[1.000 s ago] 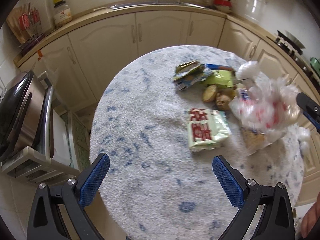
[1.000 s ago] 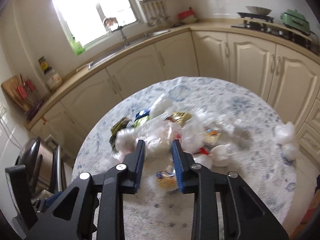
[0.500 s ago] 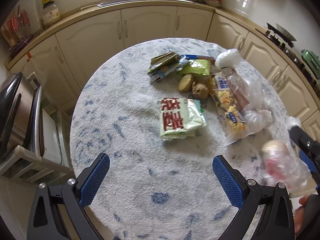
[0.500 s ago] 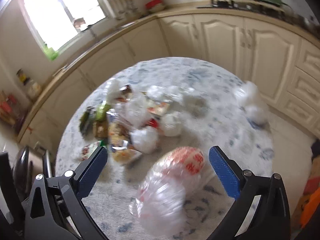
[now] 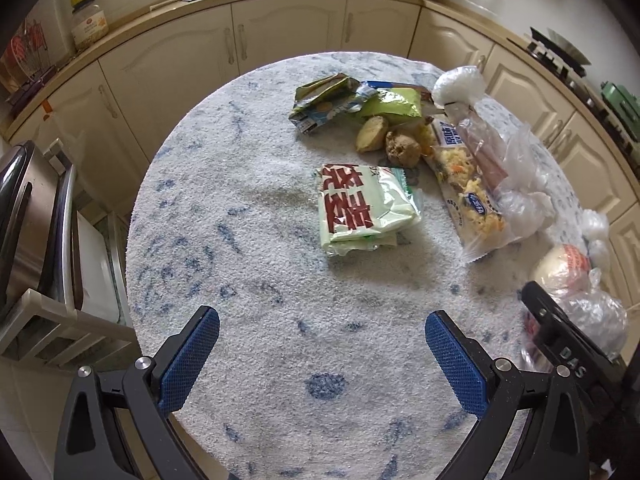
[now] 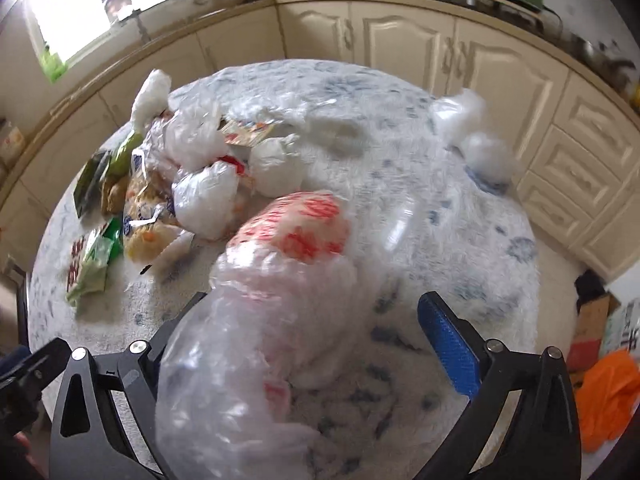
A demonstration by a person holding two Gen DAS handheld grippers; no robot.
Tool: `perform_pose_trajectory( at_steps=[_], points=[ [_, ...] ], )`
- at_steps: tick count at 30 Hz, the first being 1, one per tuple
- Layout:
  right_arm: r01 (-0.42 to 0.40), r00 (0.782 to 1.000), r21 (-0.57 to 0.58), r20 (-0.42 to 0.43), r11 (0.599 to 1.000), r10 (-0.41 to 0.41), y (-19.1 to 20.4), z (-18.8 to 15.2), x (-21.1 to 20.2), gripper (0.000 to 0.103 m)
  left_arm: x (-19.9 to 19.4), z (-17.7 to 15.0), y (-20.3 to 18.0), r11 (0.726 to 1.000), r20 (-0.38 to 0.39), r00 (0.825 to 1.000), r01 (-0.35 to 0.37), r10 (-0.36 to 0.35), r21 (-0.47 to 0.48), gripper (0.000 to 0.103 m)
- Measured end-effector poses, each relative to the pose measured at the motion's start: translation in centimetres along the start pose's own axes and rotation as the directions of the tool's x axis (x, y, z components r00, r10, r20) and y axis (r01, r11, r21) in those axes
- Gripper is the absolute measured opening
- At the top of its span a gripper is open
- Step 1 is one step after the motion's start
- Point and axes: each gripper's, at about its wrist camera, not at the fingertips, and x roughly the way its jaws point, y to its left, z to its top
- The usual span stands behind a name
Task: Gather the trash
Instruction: 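Grasp the clear plastic bag with red-printed bread using the right gripper, lift, then grasp the blue-labelled snack packet with the left gripper while the right holds the bread bag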
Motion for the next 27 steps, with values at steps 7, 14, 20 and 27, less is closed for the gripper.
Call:
perform_pose_trajectory(
  at_steps=[7,14,20,27],
  points=[
    [-0.047,0.993,-0.066,0.102,0.997,0.053,-0.4,0.3,-2.0,0.052,0.6,1.2,-2.2,0.999,-0.006,0.999,0.043,-0.042,0.018,0.101],
    [-0.06,0.974,-0.047,0.218,0.997,0.069,-3.3,3.4,-4.9,0.052,1.5,4.6,-6.0,0.996,0.011,0.996,0.087,-0.087,0.016,0.101],
    [-0.076,0.954,-0.052,0.287,0.996,0.088,-4.5,6.8,-5.3,0.052,5.2,7.5,-7.8,0.995,-0.003,0.999,0.052,-0.052,-0.081,0.097],
    [-0.083,0.955,-0.058,0.281,0.995,0.096,-4.8,8.4,-3.6,0.053,7.8,8.3,-9.0,0.997,0.065,0.997,-0.04,0.044,-0.073,0.083]
  ],
)
